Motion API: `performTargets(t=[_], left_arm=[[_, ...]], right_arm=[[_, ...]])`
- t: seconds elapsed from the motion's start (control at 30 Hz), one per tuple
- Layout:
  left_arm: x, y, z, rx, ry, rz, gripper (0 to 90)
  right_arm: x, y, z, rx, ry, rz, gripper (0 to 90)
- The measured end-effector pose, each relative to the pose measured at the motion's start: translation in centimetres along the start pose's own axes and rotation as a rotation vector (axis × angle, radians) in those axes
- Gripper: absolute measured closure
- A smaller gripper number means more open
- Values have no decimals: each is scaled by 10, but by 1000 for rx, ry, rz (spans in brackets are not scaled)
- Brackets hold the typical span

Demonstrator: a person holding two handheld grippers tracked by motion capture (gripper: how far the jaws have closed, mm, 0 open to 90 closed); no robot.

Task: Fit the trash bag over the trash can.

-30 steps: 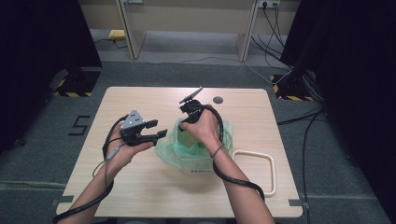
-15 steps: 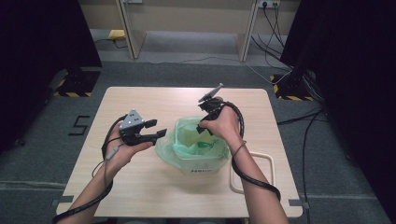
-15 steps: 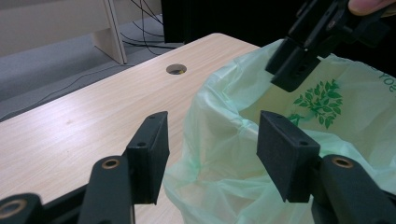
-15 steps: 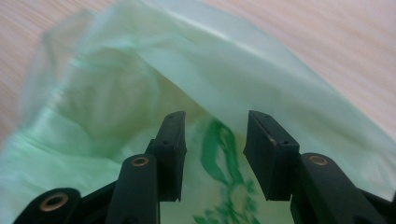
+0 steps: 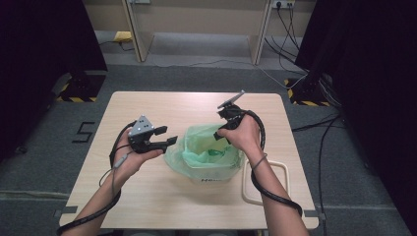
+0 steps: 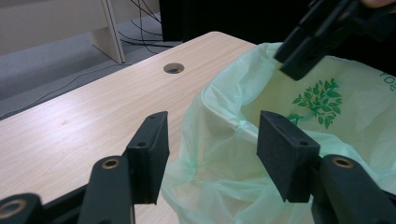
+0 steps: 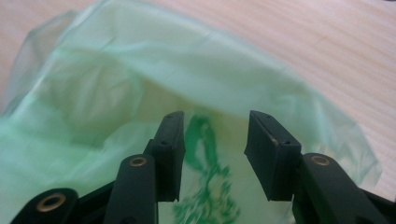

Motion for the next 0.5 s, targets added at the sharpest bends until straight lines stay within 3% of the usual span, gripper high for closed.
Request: performTargets(t=[0.07, 0.23, 0.5], left_arm=[[1, 0, 0, 1, 1, -5, 430], [2, -3, 1, 1, 4, 2, 430], [3, -4, 1, 3, 6, 1, 429]], right_arm=[[6, -7, 6, 16, 20, 21, 579], [12, -46, 15, 65, 39, 132, 590], [21, -64, 23, 96, 50, 182, 579]])
Point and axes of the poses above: each handheld gripper's, and its own axes: x roughly backward along the jaws, y roughly out of its top, z roughly to its left, the point moved 10 cm from there along -x, roughly forward along the jaws, and after that the axes turned 13 degrees about -z, right-handed, at the moved point
